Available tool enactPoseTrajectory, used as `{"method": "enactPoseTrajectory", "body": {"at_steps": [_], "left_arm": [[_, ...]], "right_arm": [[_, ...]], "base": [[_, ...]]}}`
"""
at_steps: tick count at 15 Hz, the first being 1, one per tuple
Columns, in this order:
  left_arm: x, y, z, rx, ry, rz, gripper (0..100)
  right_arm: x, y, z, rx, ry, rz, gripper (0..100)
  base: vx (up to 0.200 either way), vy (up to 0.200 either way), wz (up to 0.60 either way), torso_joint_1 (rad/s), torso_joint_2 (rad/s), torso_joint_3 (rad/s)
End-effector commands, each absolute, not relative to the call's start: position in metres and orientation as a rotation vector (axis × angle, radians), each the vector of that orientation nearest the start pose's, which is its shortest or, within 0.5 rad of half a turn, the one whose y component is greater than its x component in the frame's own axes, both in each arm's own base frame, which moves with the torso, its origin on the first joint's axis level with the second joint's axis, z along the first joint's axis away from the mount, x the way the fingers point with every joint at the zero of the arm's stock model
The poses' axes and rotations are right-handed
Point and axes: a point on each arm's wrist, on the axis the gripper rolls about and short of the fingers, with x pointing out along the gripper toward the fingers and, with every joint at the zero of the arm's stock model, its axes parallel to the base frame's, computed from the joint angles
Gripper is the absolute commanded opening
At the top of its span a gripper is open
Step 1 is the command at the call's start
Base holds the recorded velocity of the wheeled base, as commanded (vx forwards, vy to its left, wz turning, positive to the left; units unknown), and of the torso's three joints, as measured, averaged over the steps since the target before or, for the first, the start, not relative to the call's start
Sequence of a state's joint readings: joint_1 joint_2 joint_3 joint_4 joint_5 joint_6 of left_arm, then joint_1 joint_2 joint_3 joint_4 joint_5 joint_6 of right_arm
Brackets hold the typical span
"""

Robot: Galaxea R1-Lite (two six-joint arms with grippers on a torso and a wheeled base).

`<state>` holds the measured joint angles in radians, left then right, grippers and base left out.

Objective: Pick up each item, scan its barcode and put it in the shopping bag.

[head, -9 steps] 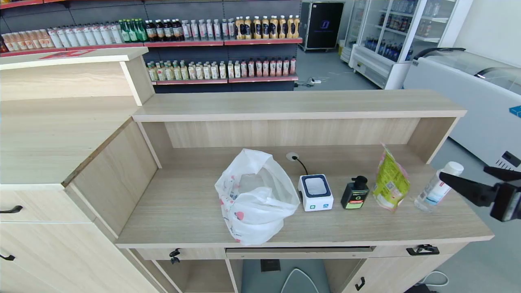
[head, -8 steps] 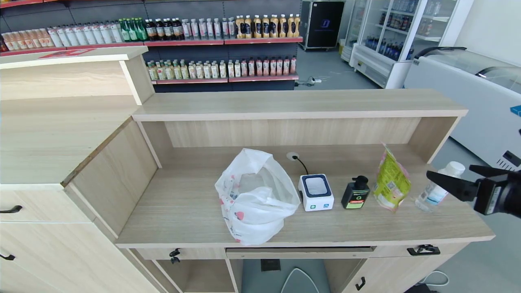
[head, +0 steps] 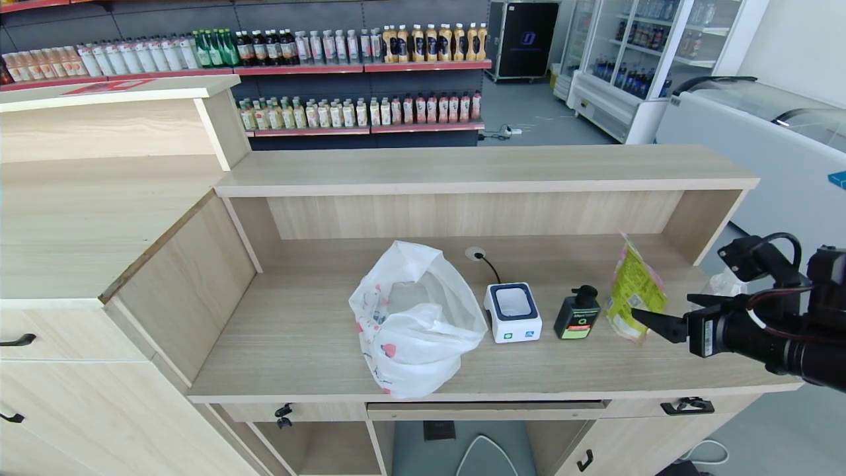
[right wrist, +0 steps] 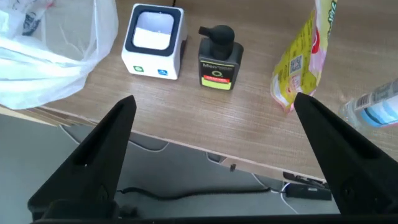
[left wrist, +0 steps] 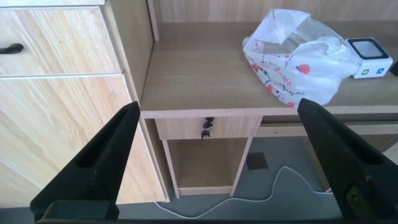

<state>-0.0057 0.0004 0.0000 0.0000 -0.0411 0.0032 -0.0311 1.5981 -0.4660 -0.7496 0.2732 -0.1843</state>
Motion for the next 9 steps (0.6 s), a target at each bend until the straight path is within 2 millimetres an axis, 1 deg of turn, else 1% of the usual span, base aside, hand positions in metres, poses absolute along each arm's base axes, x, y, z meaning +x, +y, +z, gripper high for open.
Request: {"method": "enactPoseTrajectory", "body": {"at_steps": [1, 2, 3, 4, 5, 8, 9], "left_arm": [[-0.023, -0.001, 0.076, 0.003, 0.001, -0.048, 100], [-0.023, -0.001, 0.076, 0.003, 0.001, -0.048, 100], [-0.023, -0.001, 0.076, 0.003, 0.001, -0.048, 100], [-0.023, -0.001, 0.076, 0.003, 0.001, -0.048, 100], [-0.023, -0.001, 0.076, 0.003, 0.001, -0.048, 100], [-0.023, -0.001, 0.076, 0.003, 0.001, -0.048, 100], [-0.023, -0.001, 0.076, 0.003, 0.001, -0.048, 100]], "right_arm": [[0.248, -0.015, 0.104, -0.177, 0.438, 0.249, 100], [0.25, -0.02, 0.097, -0.201, 0.446, 0.235, 100], [0.254, -0.027, 0.086, -0.215, 0.454, 0.22, 100], [0.256, -0.029, 0.082, -0.215, 0.452, 0.214, 100], [0.262, -0.033, 0.072, -0.21, 0.458, 0.206, 100], [0.274, -0.041, 0.056, -0.193, 0.472, 0.257, 100], [0.281, -0.042, 0.053, -0.21, 0.466, 0.274, 100]], "base": [[0.0, 0.0, 0.0, 0.0, 0.0, 0.0], [0.0, 0.0, 0.0, 0.0, 0.0, 0.0], [0.0, 0.0, 0.0, 0.0, 0.0, 0.0], [0.0, 0.0, 0.0, 0.0, 0.0, 0.0], [0.0, 0.0, 0.0, 0.0, 0.0, 0.0], [0.0, 0.0, 0.0, 0.0, 0.0, 0.0], [0.0, 0.0, 0.0, 0.0, 0.0, 0.0]]}}
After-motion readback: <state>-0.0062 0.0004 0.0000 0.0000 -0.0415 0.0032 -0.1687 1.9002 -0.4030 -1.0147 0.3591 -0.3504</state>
